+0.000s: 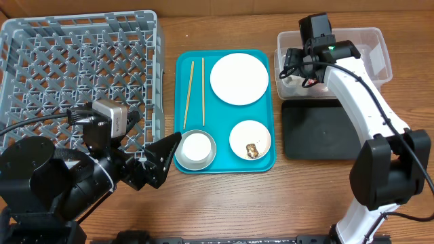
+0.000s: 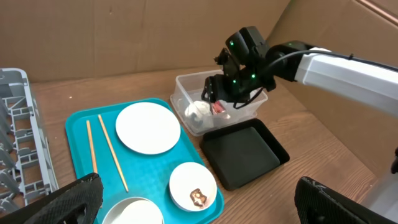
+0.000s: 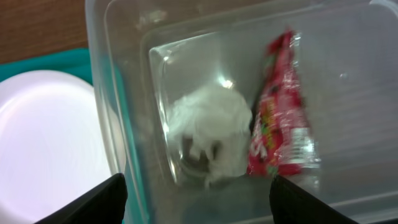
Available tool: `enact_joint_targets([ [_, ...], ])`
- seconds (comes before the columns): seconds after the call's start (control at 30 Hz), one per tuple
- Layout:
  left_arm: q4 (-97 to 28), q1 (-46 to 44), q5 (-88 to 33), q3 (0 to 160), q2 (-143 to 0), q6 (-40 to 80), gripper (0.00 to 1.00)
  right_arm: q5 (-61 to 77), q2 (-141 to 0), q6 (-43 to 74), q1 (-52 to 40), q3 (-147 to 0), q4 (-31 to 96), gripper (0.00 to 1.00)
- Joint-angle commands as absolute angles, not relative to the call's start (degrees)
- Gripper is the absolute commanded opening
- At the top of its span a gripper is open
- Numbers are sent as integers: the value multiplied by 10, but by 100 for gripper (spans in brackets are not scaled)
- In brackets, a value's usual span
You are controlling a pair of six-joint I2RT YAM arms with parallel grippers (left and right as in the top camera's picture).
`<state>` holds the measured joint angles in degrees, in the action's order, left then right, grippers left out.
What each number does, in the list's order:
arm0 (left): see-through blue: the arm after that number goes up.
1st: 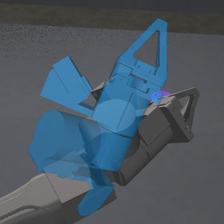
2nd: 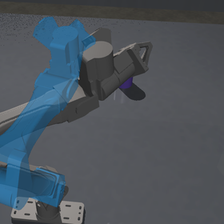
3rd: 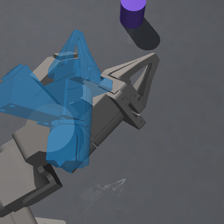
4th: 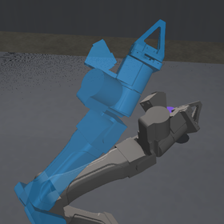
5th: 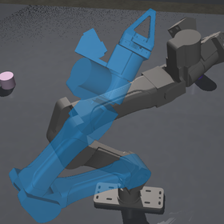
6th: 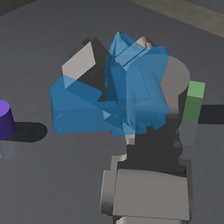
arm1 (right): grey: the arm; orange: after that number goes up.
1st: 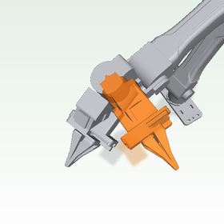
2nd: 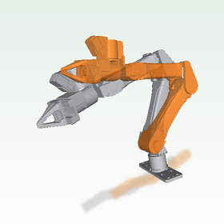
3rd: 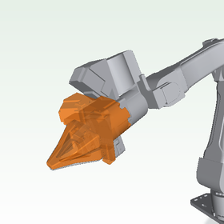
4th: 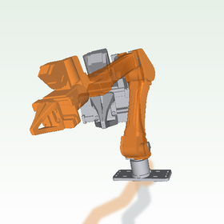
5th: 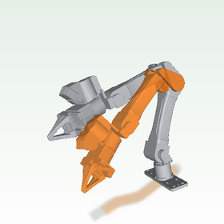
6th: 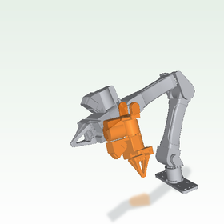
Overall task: Sort waste into correct bins and load items into the dishwasher
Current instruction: 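Open the right gripper to drop the waste into the clear bin, then grasp the white cup on the tray with the right gripper and lift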
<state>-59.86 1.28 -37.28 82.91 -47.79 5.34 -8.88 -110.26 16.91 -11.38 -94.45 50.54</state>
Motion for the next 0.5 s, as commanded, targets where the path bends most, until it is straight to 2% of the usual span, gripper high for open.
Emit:
enact_joint_targets([
  [0.0,-598,18,-369,830,-476,38,100,-56,-1029,174,-129,-964,525,75],
  [0.13,-599,18,-369,830,-476,38,100,27,-961,174,-158,-964,571,75],
  [0.33,-600,18,-369,830,-476,38,100,100,-923,185,-242,-964,650,61],
  [0.47,-600,18,-369,830,-476,38,100,103,-934,185,-323,-943,674,59],
])
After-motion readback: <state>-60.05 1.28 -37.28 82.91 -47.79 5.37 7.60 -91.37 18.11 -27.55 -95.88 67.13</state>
